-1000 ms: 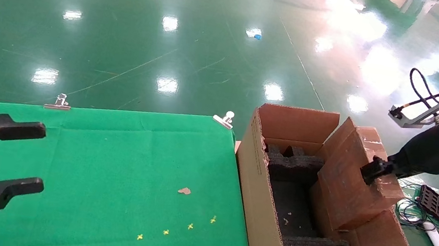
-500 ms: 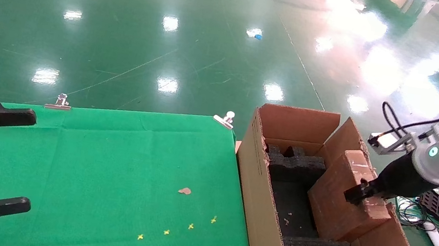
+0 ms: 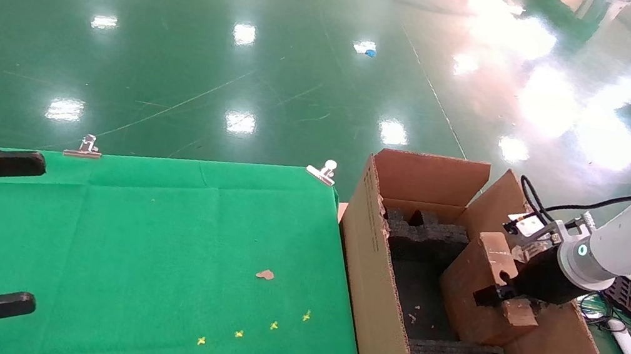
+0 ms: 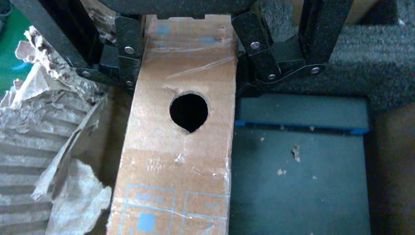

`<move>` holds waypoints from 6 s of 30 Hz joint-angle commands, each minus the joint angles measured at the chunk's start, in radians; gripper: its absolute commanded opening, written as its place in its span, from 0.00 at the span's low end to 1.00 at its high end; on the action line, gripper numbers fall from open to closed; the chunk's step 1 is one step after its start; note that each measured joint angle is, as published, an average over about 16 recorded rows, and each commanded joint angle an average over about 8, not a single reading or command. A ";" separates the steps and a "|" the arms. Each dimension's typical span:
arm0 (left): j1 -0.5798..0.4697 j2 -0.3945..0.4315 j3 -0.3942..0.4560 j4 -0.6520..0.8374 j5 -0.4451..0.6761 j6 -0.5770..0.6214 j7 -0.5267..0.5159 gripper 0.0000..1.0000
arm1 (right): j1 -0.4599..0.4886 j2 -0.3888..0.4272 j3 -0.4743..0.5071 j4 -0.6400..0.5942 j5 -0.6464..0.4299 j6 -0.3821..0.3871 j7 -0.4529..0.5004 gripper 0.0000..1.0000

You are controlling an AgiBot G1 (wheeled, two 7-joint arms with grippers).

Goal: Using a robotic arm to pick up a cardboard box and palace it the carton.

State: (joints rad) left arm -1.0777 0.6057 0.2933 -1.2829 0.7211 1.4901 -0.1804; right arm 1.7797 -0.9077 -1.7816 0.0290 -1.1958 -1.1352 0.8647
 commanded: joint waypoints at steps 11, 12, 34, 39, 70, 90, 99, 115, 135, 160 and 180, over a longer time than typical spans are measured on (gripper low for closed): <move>0.000 0.000 0.001 0.000 0.000 0.000 0.000 1.00 | -0.016 -0.001 0.010 -0.022 0.014 0.059 -0.019 1.00; 0.000 0.000 0.001 0.000 -0.001 0.000 0.000 1.00 | -0.017 -0.001 0.010 -0.023 0.013 0.061 -0.019 1.00; 0.000 -0.001 0.002 0.000 -0.001 -0.001 0.001 1.00 | 0.120 -0.014 -0.005 -0.010 -0.009 -0.060 -0.053 1.00; -0.001 -0.001 0.002 0.000 -0.002 -0.001 0.001 1.00 | 0.271 -0.008 -0.001 0.003 -0.005 -0.139 -0.107 1.00; -0.001 -0.001 0.004 0.001 -0.003 -0.001 0.002 1.00 | 0.221 0.101 0.389 0.314 0.161 -0.195 -0.350 1.00; -0.001 -0.002 0.005 0.001 -0.003 -0.002 0.003 1.00 | -0.180 0.186 0.870 0.721 0.292 -0.267 -0.491 1.00; -0.001 -0.002 0.006 0.001 -0.004 -0.002 0.003 1.00 | -0.361 0.224 1.088 0.905 0.352 -0.299 -0.555 1.00; -0.002 -0.002 0.006 0.001 -0.004 -0.002 0.003 1.00 | -0.665 0.288 1.454 1.214 0.452 -0.353 -0.663 1.00; -0.001 -0.002 0.007 0.002 -0.004 -0.003 0.004 1.00 | -0.722 0.300 1.522 1.270 0.472 -0.364 -0.680 1.00; -0.001 -0.002 0.006 0.002 -0.004 -0.003 0.004 1.00 | -0.707 0.297 1.503 1.256 0.466 -0.360 -0.677 1.00; -0.001 -0.002 0.006 0.002 -0.004 -0.003 0.004 1.00 | -0.705 0.296 1.501 1.254 0.465 -0.360 -0.677 1.00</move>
State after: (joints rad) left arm -1.0792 0.6033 0.2997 -1.2813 0.7167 1.4874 -0.1769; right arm 1.0746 -0.6112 -0.2802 1.2835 -0.7308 -1.4952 0.1881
